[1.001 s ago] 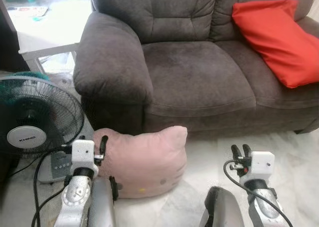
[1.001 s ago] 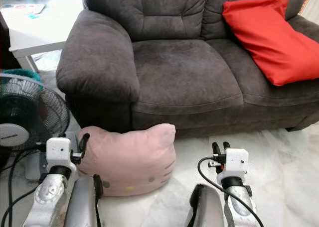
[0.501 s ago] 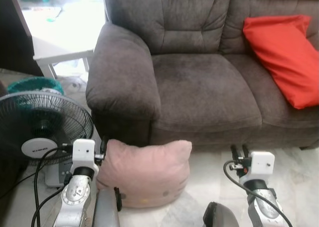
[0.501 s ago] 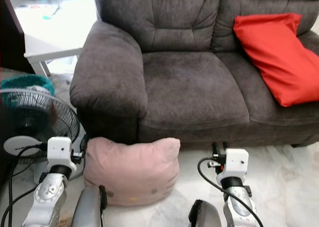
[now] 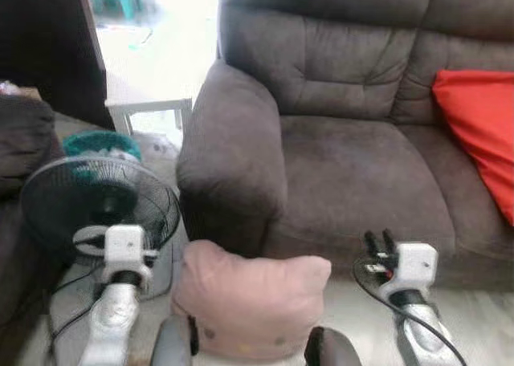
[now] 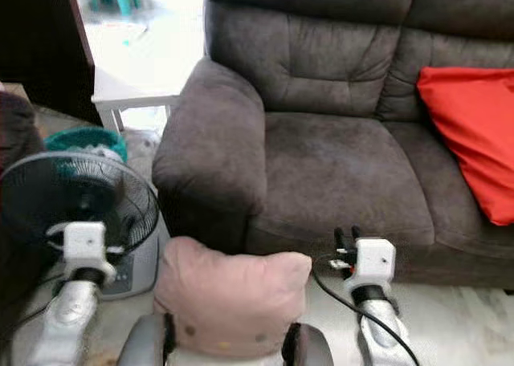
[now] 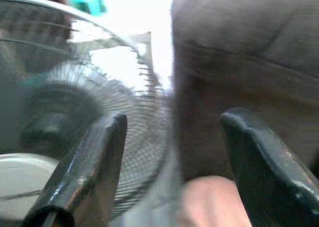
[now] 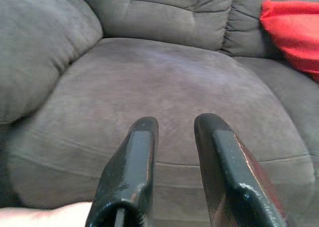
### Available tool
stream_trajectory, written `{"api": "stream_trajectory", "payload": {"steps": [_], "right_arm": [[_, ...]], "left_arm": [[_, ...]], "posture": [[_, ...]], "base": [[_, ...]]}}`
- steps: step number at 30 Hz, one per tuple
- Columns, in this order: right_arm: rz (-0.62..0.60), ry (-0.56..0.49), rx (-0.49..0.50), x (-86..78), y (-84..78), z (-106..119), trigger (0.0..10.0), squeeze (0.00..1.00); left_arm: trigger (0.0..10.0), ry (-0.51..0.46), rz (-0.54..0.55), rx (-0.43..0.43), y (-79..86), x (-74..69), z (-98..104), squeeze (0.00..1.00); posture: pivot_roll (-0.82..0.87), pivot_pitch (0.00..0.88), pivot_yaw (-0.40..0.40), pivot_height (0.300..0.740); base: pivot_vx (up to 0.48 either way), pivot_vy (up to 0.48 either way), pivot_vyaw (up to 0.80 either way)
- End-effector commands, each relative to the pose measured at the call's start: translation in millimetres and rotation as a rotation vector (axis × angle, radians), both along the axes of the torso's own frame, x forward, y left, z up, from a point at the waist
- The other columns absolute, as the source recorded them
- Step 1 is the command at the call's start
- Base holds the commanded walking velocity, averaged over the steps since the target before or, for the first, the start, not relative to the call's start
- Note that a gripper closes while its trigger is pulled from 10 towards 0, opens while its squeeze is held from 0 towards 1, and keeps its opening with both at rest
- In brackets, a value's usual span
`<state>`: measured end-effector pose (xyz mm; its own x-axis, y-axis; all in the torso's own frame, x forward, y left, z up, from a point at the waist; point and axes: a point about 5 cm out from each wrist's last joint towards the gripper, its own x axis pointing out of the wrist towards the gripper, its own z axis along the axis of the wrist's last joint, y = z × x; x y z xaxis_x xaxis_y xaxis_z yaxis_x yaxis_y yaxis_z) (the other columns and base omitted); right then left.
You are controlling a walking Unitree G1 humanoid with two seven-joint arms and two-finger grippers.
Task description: Move the pillow to the sofa from floor
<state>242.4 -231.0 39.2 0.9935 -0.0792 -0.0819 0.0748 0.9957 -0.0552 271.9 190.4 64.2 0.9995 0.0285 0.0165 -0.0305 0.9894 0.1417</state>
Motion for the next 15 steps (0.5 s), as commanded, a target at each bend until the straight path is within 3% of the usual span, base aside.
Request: {"api": "stream_trajectory", "payload": {"steps": [1, 15], "right_arm": [[0.014, -0.002, 0.016, 3.4, 6.0, 0.2, 10.0, 0.00], [0.008, 0.009, 0.016, 4.3, 5.2, -2.0, 10.0, 0.00]], "left_arm": [[10.0, -0.006, 0.017, 0.022, 9.6, 0.2, 2.2, 0.00], [10.0, 0.015, -0.056, -0.004, 2.7, -0.7, -0.2, 0.00]], "posture": [[0.11, 0.000, -0.104, 0.429], [0.12, 0.000, -0.107, 0.429]], "base": [[0.285, 0.000, 0.00], [0.257, 0.000, 0.00]]}}
